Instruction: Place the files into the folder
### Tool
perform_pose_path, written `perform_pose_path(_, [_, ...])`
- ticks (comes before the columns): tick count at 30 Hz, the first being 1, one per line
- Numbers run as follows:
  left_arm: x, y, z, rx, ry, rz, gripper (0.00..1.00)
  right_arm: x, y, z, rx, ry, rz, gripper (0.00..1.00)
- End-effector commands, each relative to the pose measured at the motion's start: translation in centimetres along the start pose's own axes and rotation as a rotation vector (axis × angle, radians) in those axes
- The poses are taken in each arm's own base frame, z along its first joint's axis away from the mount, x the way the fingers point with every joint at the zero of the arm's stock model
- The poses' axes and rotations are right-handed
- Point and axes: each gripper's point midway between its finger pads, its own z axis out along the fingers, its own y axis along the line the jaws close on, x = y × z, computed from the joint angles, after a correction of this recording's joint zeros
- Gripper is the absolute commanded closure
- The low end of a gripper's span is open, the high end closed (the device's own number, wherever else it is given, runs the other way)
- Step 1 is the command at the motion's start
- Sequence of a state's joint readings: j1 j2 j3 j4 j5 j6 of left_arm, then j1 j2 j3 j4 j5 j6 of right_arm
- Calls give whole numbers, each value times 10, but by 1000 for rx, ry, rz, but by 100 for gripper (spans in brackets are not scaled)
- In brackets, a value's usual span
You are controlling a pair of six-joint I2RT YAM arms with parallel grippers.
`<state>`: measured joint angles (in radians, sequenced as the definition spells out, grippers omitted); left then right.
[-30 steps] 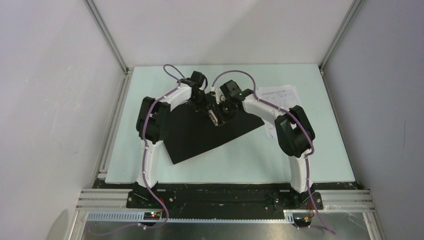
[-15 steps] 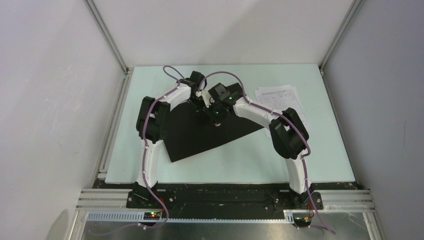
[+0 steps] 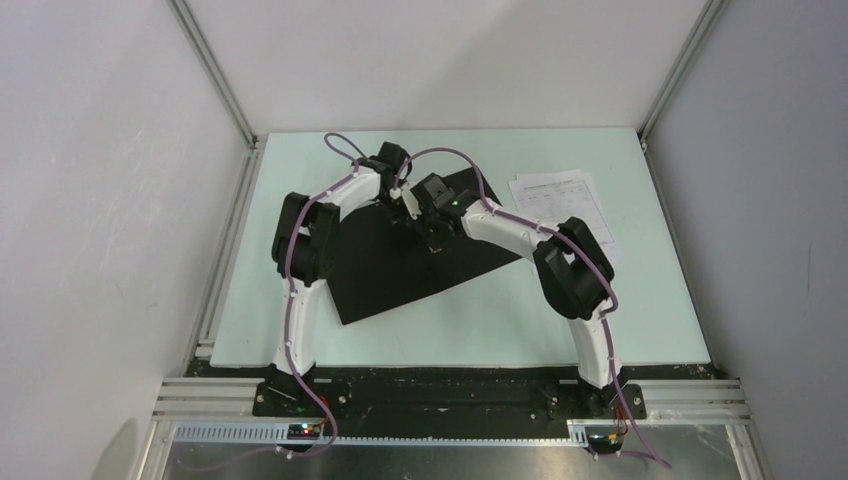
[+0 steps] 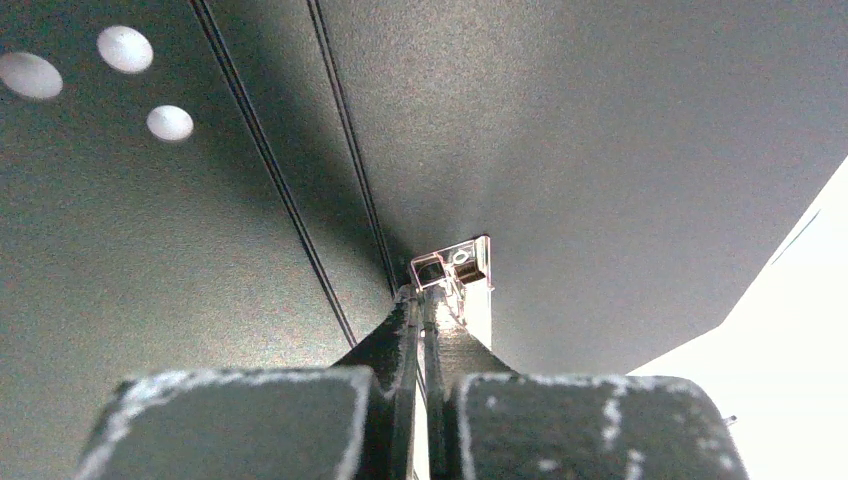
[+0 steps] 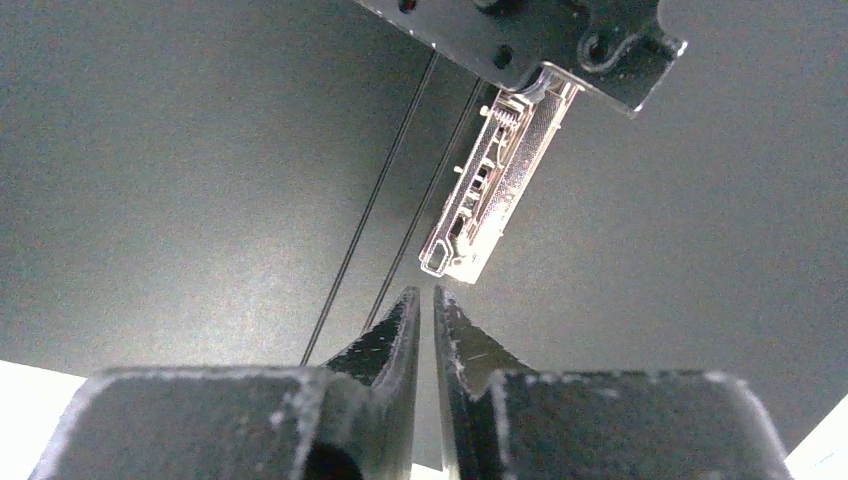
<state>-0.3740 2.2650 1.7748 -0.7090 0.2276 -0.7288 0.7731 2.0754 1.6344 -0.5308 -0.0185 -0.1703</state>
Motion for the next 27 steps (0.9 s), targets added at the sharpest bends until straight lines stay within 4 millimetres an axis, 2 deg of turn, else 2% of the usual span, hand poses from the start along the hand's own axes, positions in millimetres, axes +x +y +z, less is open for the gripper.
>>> perform_pose_path(1, [17,16,20,-64,45,-15,100,5,1,14,49,11,34,83])
perform_pose_path(6, [21,18,20,-69,55,-39,100,9,3,18,71,22,73,78])
perform_pose_path(15, [23,18,21,-68,64,-60,100,3,5,25,111,0,55,83])
perform_pose_path(20, [23,17,21,-64,65,-58,100,1,-3,25,150,-2,57,87])
perform_pose_path(27, [22,17,21,-63,66,-59,100,6,-3,30,136,18,65,86])
